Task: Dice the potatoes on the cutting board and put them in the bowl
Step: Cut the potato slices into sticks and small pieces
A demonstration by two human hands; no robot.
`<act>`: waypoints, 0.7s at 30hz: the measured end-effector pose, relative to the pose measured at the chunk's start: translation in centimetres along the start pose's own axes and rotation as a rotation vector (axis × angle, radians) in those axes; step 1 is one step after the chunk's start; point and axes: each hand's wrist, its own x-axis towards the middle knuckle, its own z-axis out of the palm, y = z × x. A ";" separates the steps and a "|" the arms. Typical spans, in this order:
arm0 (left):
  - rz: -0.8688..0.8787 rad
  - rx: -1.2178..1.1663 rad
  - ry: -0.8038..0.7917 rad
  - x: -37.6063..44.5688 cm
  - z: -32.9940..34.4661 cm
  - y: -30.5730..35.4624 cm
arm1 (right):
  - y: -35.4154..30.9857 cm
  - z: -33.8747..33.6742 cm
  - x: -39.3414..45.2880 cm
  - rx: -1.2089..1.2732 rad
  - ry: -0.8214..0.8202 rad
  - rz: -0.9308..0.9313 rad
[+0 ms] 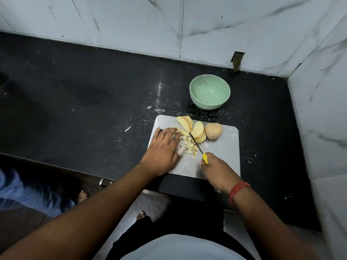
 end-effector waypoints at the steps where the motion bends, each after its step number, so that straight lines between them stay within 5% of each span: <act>1: -0.006 0.028 -0.020 0.2 0.0 -0.3 | -0.1 0.1 0.1 -0.013 -0.011 -0.005; 11: 0.086 0.110 0.021 0.3 0.4 -1.6 | -0.9 1.1 1.5 -0.061 -0.050 -0.017; 21: 0.012 0.054 -0.112 1.6 -0.4 -1.2 | -2.0 0.7 2.1 -0.025 -0.008 -0.020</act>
